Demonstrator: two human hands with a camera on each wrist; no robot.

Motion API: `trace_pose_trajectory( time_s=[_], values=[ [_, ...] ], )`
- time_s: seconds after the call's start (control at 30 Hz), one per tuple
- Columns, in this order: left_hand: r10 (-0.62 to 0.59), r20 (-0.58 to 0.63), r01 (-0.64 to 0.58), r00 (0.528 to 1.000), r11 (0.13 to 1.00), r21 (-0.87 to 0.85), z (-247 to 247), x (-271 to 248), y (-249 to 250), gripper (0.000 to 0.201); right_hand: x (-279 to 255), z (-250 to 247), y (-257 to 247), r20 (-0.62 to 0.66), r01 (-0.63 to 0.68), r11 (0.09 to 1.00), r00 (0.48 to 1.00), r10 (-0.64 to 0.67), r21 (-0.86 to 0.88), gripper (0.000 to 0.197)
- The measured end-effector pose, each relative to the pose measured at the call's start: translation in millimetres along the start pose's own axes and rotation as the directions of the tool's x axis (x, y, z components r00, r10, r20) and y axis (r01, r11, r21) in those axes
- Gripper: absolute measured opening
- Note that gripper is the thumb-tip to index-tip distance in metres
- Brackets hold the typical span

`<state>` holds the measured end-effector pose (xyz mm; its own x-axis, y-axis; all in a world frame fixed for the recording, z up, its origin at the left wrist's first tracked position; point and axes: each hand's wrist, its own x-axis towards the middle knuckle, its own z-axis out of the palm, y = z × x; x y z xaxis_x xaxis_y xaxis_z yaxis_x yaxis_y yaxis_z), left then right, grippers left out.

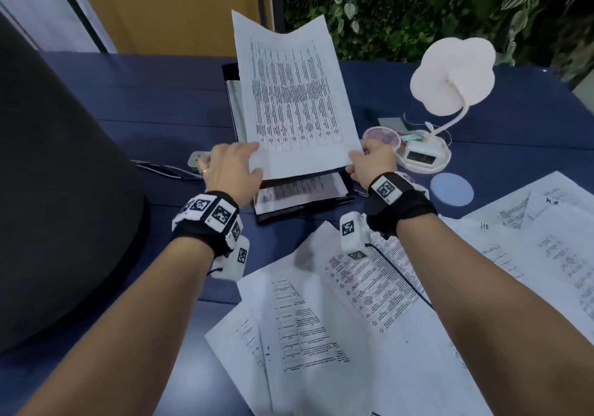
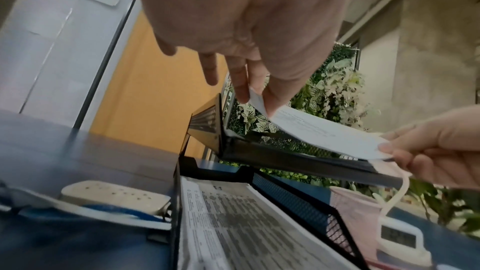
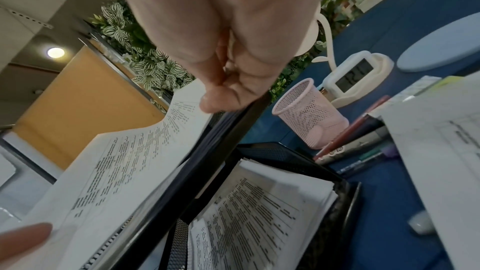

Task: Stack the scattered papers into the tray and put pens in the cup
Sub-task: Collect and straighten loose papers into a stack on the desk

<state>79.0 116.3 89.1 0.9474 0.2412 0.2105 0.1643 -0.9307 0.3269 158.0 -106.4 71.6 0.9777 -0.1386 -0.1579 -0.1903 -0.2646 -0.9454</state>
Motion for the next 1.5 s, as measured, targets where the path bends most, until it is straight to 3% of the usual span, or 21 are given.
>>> trace_pose_trajectory(
  time_s=[0.1,0.23,0.37,0.5,0.6,0.7,0.8,0.93,1.03,1.17,1.3,1.4,1.5],
  values=[
    [0.038,0.056,-0.047,0.998,0.984,0.173,3.9,13.3,-4.3,0.044,13.6,8.4,-2.7,-0.02,0.017,0.999,1.0,-0.018,-0.038,0.027],
    [0.064,0.13,-0.108,0.989,0.923,0.369,13.9,16.4,-6.0,0.033,24.6,12.1,-0.9,-0.022,0.136,0.949,0.989,-0.148,-0.286,0.031],
    [0.075,0.132,-0.122,0.988,0.909,0.399,24.5,14.0,-8.6,0.036,31.1,8.9,-0.4,0.035,0.179,0.809,0.981,-0.193,-0.56,0.032],
    [0.083,0.131,-0.126,0.988,0.924,0.362,28.9,12.2,-9.5,0.04,25.7,6.4,0.2,0.097,0.232,0.7,0.969,-0.228,-0.676,0.028],
    [0.086,0.092,-0.109,0.992,0.952,0.286,33.5,3.9,-9.0,0.037,11.5,1.2,7.0,0.053,0.229,0.763,0.967,-0.248,-0.604,0.028],
    [0.109,-0.025,-0.104,0.994,0.981,0.162,43.0,-15.3,-6.8,0.029,-5.0,-9.4,22.6,-0.02,0.237,0.84,0.959,-0.283,-0.488,0.024],
    [0.193,-0.1,-0.18,0.976,0.975,0.128,54.1,-41.0,-2.4,0.028,-19.8,-24.5,48.3,-0.023,0.185,0.849,0.974,-0.225,-0.495,0.02],
    [0.272,-0.085,-0.263,0.958,0.959,0.107,65.6,-69.7,6.7,0.031,-36.3,-49.4,90.7,-0.017,0.054,0.829,0.997,-0.077,-0.556,0.021],
    [0.287,0.004,-0.287,0.958,0.956,0.062,75.9,-85.6,13.9,0.029,-50.6,-68.9,118.6,-0.029,-0.039,0.782,0.999,0.026,-0.622,0.024],
    [0.216,0.28,-0.209,0.935,0.976,-0.054,97.0,-95.1,29.0,0.033,-70.0,-92.8,145.0,-0.075,-0.177,0.68,0.981,0.177,-0.712,0.027],
    [0.079,0.57,-0.076,0.818,0.997,-0.029,120.7,-101.9,42.5,0.05,-85.0,-115.2,159.2,-0.168,-0.294,0.593,0.951,0.259,-0.75,0.03],
    [-0.002,0.617,0.032,0.787,0.999,-0.038,130.6,-105.6,49.9,0.062,-90.0,-127.6,167.0,-0.24,-0.365,0.612,0.93,0.28,-0.701,0.036],
    [-0.054,0.642,0.156,0.764,0.982,-0.103,135.2,-106.0,55.7,0.07,-88.3,-134.2,174.9,-0.218,-0.369,0.647,0.927,0.305,-0.667,0.043]
  ],
)
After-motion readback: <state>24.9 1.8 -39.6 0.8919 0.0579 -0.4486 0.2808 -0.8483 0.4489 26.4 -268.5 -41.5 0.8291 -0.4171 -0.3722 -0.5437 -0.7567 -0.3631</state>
